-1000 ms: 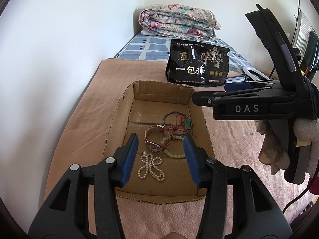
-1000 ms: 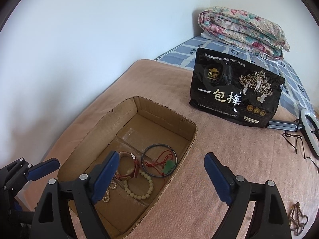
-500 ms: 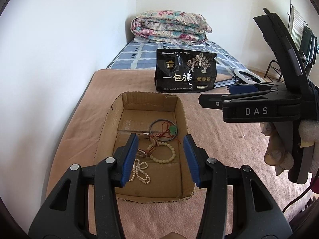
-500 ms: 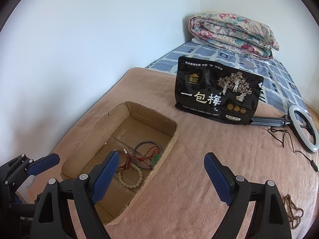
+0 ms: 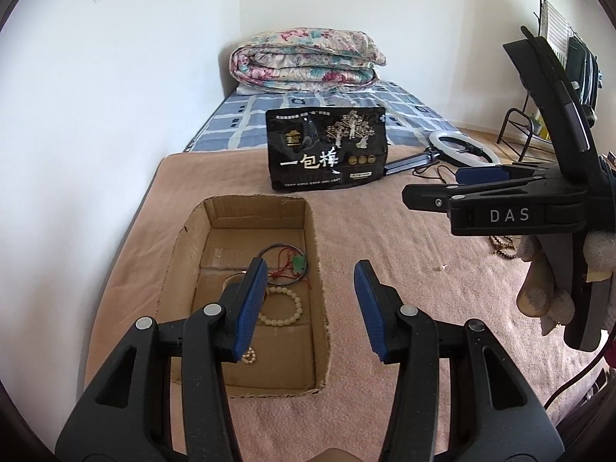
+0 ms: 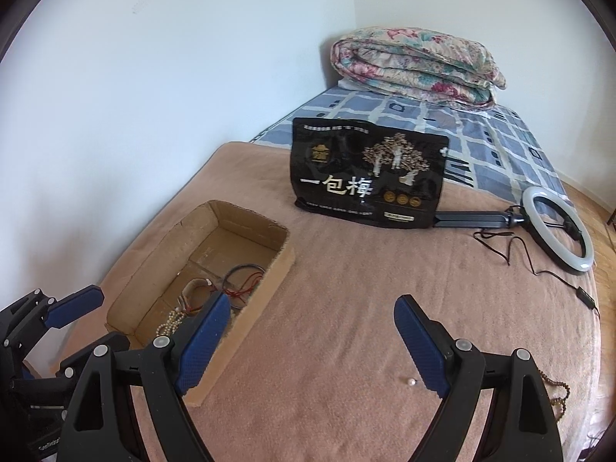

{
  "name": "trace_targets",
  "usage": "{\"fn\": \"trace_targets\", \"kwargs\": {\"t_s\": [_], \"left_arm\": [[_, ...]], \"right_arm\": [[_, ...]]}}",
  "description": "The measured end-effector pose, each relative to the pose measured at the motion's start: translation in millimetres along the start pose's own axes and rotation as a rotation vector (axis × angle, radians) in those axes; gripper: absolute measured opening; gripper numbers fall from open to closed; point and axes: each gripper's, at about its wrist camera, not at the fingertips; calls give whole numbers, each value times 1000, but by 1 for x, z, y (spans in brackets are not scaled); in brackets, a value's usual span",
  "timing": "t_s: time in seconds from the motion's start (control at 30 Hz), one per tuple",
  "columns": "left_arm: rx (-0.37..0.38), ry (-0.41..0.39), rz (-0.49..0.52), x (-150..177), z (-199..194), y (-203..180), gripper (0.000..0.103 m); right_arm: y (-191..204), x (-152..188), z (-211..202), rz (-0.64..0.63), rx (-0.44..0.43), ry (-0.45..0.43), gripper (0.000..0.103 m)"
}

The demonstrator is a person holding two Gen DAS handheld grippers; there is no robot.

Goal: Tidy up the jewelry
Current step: 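Move the left tool to the loose pearl earring while the right approaches the brown mala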

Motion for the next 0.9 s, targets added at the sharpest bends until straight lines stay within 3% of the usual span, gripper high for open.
{"fn": "trace_targets", "kwargs": {"t_s": [0.5, 0.9], "left_arm": [[82, 21, 78, -9, 9, -66, 48], [170, 39, 152, -8, 27, -124, 48]], "right_arm": [[-74, 28, -49, 73, 80, -30, 89], [-162, 62, -82, 169, 150, -21, 89]]}}
Point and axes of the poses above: each gripper's, at about its wrist camera, not at the fingertips, and z roughly the way its jaws point, y to its left, x to its underside, and after that the axes turned 5 degrees about -x, right-handed
